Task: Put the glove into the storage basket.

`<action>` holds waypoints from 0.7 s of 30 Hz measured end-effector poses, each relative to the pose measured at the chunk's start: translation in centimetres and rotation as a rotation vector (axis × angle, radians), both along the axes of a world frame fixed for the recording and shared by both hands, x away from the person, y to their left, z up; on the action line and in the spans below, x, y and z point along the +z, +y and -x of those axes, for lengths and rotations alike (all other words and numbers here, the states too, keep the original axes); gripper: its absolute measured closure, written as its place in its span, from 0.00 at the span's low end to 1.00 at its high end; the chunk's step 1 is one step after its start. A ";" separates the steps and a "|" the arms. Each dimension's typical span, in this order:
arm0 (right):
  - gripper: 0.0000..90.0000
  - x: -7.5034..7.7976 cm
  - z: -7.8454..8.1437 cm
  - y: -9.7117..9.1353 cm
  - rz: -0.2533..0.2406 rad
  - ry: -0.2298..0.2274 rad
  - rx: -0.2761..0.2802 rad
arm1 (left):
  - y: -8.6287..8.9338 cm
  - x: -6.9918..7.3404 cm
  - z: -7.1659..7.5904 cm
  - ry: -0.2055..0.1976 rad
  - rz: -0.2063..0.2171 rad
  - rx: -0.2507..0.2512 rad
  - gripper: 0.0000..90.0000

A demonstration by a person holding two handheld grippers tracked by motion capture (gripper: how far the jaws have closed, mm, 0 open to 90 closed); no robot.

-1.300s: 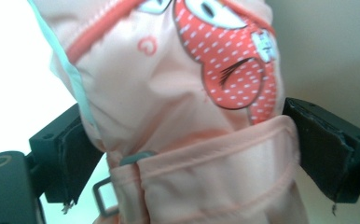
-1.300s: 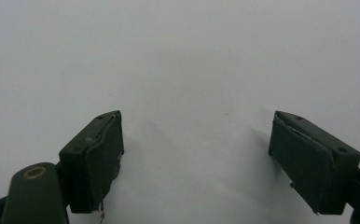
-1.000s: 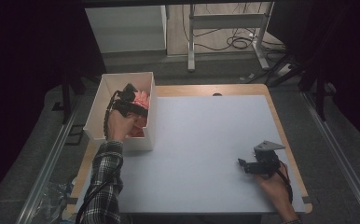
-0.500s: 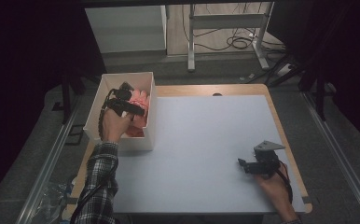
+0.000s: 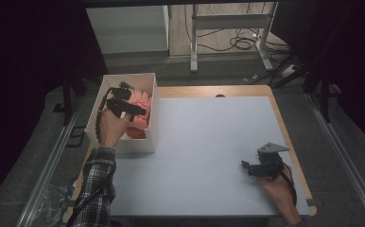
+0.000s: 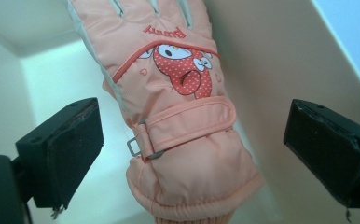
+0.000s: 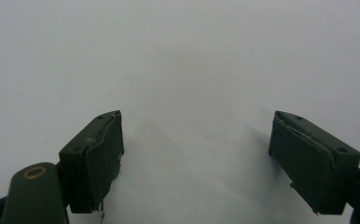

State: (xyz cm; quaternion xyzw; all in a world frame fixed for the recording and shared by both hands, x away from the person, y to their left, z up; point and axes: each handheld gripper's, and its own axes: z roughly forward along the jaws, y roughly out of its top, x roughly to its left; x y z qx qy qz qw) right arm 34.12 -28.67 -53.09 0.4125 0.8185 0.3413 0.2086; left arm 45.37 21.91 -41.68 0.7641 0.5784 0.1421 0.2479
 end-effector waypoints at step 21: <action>0.20 0.0 0.0 0.0 0.001 0.000 0.000 | -2.0 2.5 3.3 -0.101 0.048 -0.130 0.06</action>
